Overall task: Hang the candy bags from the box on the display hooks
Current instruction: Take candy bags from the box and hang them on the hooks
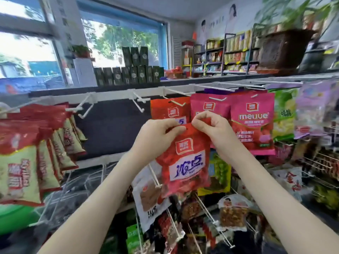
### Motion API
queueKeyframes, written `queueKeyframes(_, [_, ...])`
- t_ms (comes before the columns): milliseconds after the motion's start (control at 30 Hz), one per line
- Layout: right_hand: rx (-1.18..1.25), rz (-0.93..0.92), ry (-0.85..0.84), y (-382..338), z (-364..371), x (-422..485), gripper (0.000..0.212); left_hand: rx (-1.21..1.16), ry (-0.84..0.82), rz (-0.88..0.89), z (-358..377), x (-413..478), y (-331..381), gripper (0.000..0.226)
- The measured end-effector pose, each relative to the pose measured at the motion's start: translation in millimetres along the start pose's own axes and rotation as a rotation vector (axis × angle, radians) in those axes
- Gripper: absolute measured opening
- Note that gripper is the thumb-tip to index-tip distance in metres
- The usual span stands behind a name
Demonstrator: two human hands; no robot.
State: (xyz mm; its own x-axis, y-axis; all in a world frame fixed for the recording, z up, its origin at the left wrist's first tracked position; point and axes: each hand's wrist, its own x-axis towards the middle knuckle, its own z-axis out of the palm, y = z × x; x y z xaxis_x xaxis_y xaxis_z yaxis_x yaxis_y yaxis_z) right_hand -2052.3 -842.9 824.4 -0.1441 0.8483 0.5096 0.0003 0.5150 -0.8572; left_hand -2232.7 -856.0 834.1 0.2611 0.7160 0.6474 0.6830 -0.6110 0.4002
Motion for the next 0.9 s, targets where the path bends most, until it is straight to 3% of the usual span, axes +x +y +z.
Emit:
queueKeyframes(100, [0.015, 0.062, -0.021, -3.8, 6.9, 18.9, 0.016, -0.008, 0.002, -0.064, -13.3, 19.4, -3.2, 0.024])
queueKeyframes(233, [0.033, 0.087, 0.069, -0.1, 5.2, 39.0, 0.017, -0.030, -0.065, -0.177, -7.6, 42.0, -10.3, 0.029])
queueKeyframes(500, [0.080, 0.066, 0.196, 2.3, -14.1, 70.8, 0.021, -0.246, 0.102, -0.249, 10.2, 67.6, -21.3, 0.010])
queueKeyframes(767, [0.086, 0.102, 0.185, 14.2, -13.4, 91.5, 0.014, -0.289, 0.228, -0.346, 25.7, 77.8, -32.3, 0.014])
queueKeyframes(900, [-0.066, 0.125, 0.190, 28.0, -6.8, 100.3, 0.011, -0.217, 0.249, -0.378, 30.4, 79.2, -43.1, 0.015])
